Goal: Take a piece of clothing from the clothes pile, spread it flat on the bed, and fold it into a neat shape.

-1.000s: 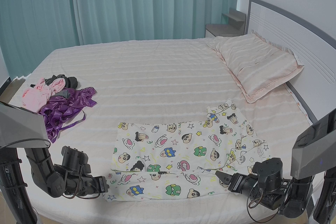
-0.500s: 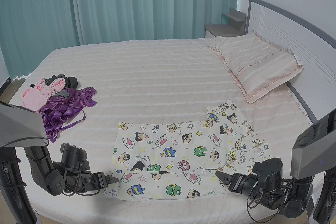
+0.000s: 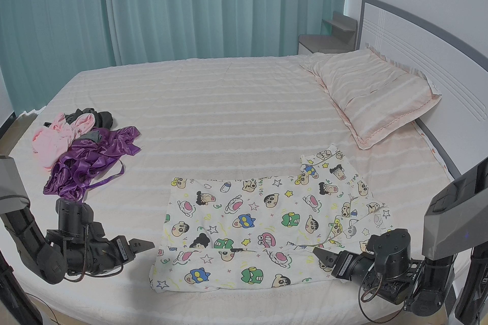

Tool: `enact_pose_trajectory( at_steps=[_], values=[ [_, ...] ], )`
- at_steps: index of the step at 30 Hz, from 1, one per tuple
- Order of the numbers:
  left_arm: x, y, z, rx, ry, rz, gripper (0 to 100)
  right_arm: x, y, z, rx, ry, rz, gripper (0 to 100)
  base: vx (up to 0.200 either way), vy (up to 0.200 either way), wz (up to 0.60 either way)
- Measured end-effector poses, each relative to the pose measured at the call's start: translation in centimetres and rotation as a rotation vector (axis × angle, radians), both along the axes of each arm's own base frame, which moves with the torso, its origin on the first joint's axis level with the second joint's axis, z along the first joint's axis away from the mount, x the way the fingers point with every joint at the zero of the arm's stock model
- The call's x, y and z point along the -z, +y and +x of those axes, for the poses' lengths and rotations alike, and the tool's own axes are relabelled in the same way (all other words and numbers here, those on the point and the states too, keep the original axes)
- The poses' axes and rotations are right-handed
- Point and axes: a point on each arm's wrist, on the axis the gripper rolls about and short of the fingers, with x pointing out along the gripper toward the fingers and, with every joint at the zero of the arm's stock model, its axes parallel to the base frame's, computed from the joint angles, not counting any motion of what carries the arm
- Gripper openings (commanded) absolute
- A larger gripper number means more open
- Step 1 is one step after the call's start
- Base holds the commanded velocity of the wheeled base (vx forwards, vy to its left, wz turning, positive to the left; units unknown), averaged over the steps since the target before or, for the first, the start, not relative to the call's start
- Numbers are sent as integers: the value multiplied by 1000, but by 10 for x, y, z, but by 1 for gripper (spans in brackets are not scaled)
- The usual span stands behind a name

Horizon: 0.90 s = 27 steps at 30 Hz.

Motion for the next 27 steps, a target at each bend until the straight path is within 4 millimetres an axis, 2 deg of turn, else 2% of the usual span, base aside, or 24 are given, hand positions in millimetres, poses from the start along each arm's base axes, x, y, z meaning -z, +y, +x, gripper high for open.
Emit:
enact_pose_trajectory(
  at_steps=[5, 12, 19, 27],
  values=[
    [-6, 12, -7, -41, 3, -91, 100, 0, -1, 1, 7, -1, 1, 100, 0, 0, 0],
    [-10, 10, -16, -71, 42, -198, 100, 0, -2, 2, 12, -2, 2, 100, 0, 0, 0],
    [-14, 0, -19, -68, 53, -239, 100, -1, -2, 3, 15, -4, 4, 100, 0, -200, 0],
    [-15, -2, -20, -58, 47, -240, 100, -1, -2, 3, 16, -6, 5, 100, 0, -200, 0]
  ],
)
